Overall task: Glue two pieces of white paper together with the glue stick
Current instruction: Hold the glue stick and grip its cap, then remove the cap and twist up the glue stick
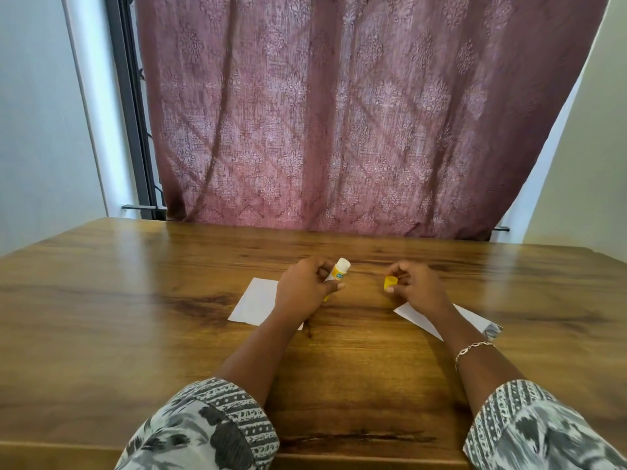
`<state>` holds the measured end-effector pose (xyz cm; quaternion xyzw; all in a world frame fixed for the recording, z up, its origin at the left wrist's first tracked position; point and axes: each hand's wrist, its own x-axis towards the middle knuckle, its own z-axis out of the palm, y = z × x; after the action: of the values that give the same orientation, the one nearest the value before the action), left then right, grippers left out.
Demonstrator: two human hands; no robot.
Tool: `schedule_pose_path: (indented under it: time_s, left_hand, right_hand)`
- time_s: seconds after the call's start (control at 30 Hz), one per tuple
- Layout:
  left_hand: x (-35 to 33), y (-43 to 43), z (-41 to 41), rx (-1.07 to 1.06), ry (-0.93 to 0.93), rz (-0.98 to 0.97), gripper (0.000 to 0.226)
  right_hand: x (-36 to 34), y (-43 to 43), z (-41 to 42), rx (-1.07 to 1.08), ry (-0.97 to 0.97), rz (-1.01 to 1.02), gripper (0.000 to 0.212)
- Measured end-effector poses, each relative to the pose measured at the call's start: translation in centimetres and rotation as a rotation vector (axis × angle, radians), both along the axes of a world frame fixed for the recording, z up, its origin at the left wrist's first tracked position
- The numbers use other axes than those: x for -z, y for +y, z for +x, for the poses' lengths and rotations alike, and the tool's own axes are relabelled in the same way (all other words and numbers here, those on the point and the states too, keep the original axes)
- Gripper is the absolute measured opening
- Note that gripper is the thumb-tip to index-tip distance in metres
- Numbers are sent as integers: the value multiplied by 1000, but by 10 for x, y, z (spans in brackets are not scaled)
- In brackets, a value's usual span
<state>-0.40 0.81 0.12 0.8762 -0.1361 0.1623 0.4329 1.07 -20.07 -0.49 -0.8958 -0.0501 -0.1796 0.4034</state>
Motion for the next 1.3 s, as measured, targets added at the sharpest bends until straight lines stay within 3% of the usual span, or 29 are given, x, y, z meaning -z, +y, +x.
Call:
schedule_pose_path:
  time_s: [0.27,0.4,0.53,0.7,0.9,1.13,1.3]
  left_hand:
    - [1,-1,2,50,-1,-100,29]
    - [-1,0,1,63,-3,-153,30]
    - [-1,1,2,64,-31,-252,31]
    - [-2,0,3,42,-33,-358,31]
    - [-8,-2,-5,109,61,-489,32]
    - [-8,-3,-3,78,15,-465,30]
    - [-8,0,1,133,5,-464,19]
  right_hand:
    - [4,-2,3,-12,40,-78,28]
    - [-1,4,0,-10,1,-139,40]
    - [-12,29,-12,-111,-135,26,28]
    - [-3,65,-27,-330,-32,128,30]
    - [-3,76,-29,-226,-108,57,32]
    - [0,79,-27,-203,-124,23,32]
    - [0,77,-27,-265,-100,141,17]
